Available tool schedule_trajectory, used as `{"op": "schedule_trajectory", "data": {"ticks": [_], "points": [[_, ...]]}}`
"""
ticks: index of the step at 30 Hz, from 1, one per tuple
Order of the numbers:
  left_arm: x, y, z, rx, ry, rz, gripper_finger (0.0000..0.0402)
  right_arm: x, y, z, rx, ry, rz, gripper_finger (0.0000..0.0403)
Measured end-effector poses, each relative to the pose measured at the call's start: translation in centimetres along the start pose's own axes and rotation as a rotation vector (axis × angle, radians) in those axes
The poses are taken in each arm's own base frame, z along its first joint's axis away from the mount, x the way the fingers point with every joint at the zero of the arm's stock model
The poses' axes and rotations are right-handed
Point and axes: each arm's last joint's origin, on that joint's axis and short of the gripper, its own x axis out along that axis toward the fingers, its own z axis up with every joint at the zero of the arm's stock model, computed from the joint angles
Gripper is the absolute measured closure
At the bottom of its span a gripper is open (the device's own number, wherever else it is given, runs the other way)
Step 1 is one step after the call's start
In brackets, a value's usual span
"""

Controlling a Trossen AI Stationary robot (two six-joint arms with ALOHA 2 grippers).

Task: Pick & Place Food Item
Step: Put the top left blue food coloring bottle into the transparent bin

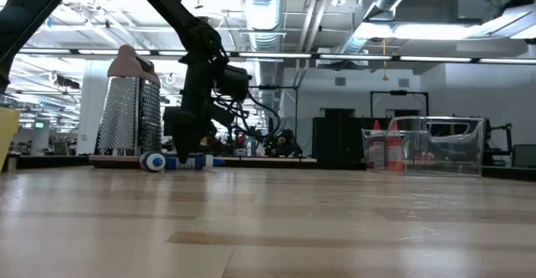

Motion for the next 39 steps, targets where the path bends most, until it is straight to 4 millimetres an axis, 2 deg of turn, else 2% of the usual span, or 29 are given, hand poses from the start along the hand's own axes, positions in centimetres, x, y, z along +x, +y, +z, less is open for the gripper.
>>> {"op": "schedule_trajectory", "data": {"ticks": [5, 12, 19, 23, 29, 34, 39], "points": [[-0.1, -0.1, 0.1, -0.048, -0.037, -0.052, 0.0271, -0.2, -0.2, -0.2, 0.026, 0.009, -0.010, 0.0235], [-0.9, -0.7, 0.4, -0.031, -0.083, -0.080, 0.0276, -0.8, 0.0, -0.6, 0.034, 0.000, -0.003, 0.0235], [-6.5, -2.5, -0.1, 0.019, -0.263, -0.047, 0.0276, -1.2, 0.0, -0.9, 0.069, 0.015, 0.006, 0.0235], [-11.5, -5.5, -1.0, 0.095, -0.414, 0.017, 0.0273, -1.5, -0.4, -1.0, 0.200, 0.027, -0.006, 0.0235], [-18.3, -11.3, -3.0, 0.185, -0.687, 0.091, 0.0273, -1.3, -0.4, -0.9, 0.366, 0.028, -0.013, 0.0235], [-21.7, -15.9, -3.9, 0.217, -0.870, 0.172, 0.0273, -0.5, 0.5, 0.3, 0.363, 0.008, 0.060, 0.0235], [-23.1, -19.1, -4.0, 0.234, -0.972, 0.223, 0.0272, 0.8, 2.0, 2.3, 0.203, -0.015, 0.241, 0.0235]]}}
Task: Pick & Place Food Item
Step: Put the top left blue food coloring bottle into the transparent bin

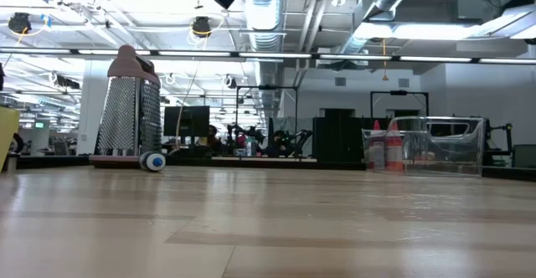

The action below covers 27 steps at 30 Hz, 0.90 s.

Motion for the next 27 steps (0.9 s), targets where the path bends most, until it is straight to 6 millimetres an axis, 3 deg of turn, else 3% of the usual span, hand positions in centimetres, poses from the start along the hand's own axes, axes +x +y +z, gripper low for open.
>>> {"op": "schedule_trajectory", "data": {"ticks": [6, 12, 22, 27], "points": [[-0.4, -1.9, 0.7, 0.035, -0.011, 0.003, 0.0272, 0.6, 0.4, -0.2, -0.291, 0.017, 0.055, 0.0230], [-0.5, -2.2, 0.7, 0.028, -0.016, -0.003, 0.0272, 0.6, 0.1, -0.5, -0.473, 0.065, 0.066, 0.0217], [-0.2, -2.1, 1.0, 0.024, -0.035, -0.001, 0.0272, 5.6, -0.6, -1.7, -0.526, 0.163, 0.114, 0.0209], [-0.1, -2.1, 1.0, 0.025, -0.034, -0.001, 0.0272, 6.7, -1.1, -1.8, -0.530, 0.166, 0.089, 0.0209]]}}
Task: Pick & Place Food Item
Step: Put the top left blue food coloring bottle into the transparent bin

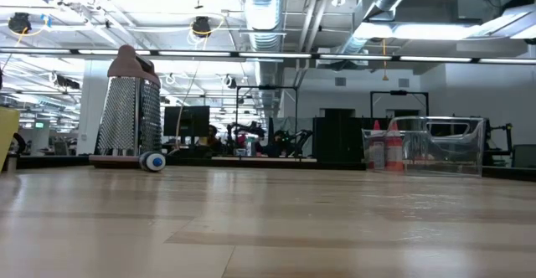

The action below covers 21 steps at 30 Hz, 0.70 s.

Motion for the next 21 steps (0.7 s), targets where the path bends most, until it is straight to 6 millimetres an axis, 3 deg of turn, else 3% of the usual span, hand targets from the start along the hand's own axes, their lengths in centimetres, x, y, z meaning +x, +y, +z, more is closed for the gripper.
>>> {"op": "schedule_trajectory", "data": {"ticks": [10, 21], "points": [[0.0, 0.1, 0.3, -0.007, -0.029, 0.011, 0.0272, 1.3, -2.0, 1.3, 0.019, -0.054, 0.044, 0.0211], [0.0, 0.1, 0.3, -0.009, -0.029, 0.010, 0.0272, 1.3, -1.9, 1.7, -0.012, -0.088, 0.078, 0.0229]]}}
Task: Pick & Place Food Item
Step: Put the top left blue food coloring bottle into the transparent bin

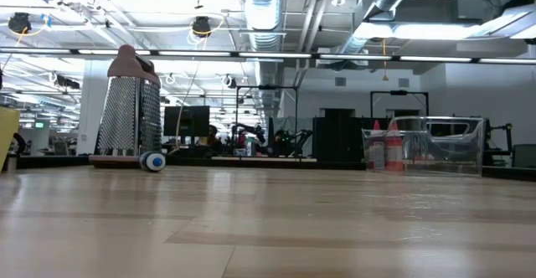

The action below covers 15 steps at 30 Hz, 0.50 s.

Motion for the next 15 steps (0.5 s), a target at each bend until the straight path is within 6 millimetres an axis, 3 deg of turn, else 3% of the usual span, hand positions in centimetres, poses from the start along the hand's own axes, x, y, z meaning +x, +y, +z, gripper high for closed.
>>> {"op": "schedule_trajectory", "data": {"ticks": [15], "points": [[-0.01, 0.03, 0.08, -0.010, -0.009, 0.003, 0.0272, -0.02, 0.08, 0.20, 0.008, -0.017, 0.018, 0.0290]]}}
